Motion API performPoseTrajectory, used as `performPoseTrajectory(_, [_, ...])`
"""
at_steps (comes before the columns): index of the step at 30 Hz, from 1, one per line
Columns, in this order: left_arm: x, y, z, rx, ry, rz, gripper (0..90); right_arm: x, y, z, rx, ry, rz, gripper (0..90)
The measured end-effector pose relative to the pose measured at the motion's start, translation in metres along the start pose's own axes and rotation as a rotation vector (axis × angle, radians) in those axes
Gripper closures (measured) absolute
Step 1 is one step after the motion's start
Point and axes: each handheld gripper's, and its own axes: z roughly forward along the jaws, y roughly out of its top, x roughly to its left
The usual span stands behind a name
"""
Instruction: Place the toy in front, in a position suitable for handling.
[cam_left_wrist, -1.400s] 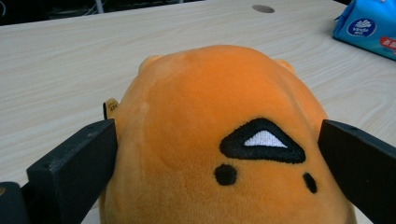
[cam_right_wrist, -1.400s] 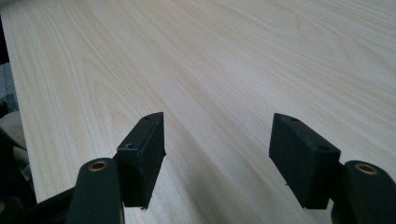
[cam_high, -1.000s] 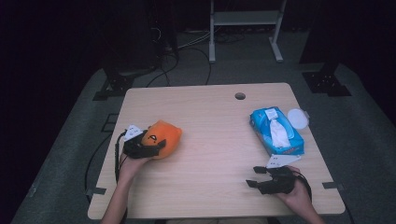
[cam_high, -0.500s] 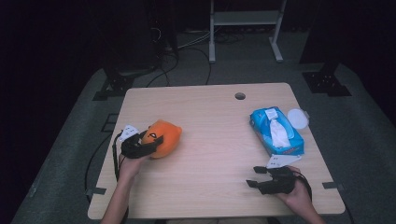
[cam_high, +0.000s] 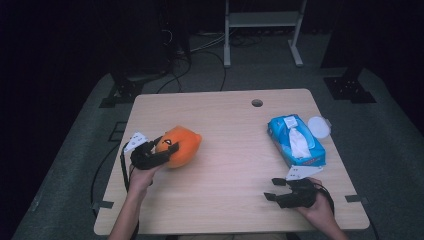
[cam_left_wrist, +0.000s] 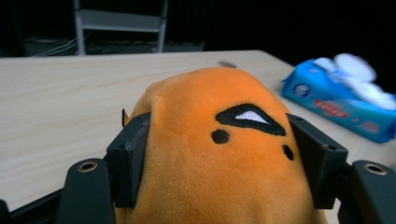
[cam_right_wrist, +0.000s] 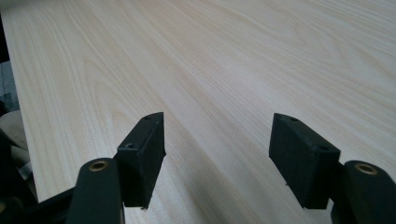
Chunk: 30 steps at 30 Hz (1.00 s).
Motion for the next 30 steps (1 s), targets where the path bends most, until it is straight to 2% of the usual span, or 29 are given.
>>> performPoseTrajectory(5, [-0.025,0.006,0.007,0.000,-0.068,0.053,31.1,-0.001,0.000,-0.001,-0.001,-0.003,-0.003,34.7])
performPoseTrajectory(6, [-0.025,0.006,0.007,0.000,-0.068,0.053,31.1,-0.001,0.000,-0.001,-0.001,-0.003,-0.003,34.7])
performPoseTrajectory(7, [-0.036,0.004,0.013,0.008,-0.094,0.064,31.1,-0.002,0.000,-0.002,-0.007,-0.005,0.002,34.7])
performPoseTrajectory(10, [-0.050,0.000,0.022,0.027,-0.143,0.072,31.1,-0.003,-0.001,-0.004,-0.007,-0.011,0.004,34.7])
performPoseTrajectory(17, [-0.085,-0.008,0.038,0.054,-0.230,0.125,31.1,-0.008,-0.002,-0.008,-0.017,-0.021,0.016,34.7])
performPoseTrajectory(20, [-0.093,-0.012,0.044,0.056,-0.255,0.128,31.1,-0.009,-0.002,-0.010,-0.017,-0.028,0.020,34.7])
performPoseTrajectory(23, [-0.101,-0.015,0.047,0.055,-0.298,0.123,31.1,-0.011,-0.003,-0.013,-0.025,-0.034,0.027,34.7])
performPoseTrajectory(25, [-0.107,-0.016,0.049,0.061,-0.321,0.144,31.2,-0.012,-0.003,-0.014,-0.028,-0.037,0.032,34.7])
performPoseTrajectory(27, [-0.109,-0.016,0.050,0.057,-0.328,0.145,31.1,-0.013,-0.003,-0.014,-0.026,-0.038,0.034,34.7])
performPoseTrajectory(30, [-0.118,-0.018,0.053,0.053,-0.371,0.162,31.1,-0.015,-0.004,-0.016,-0.032,-0.045,0.041,34.7])
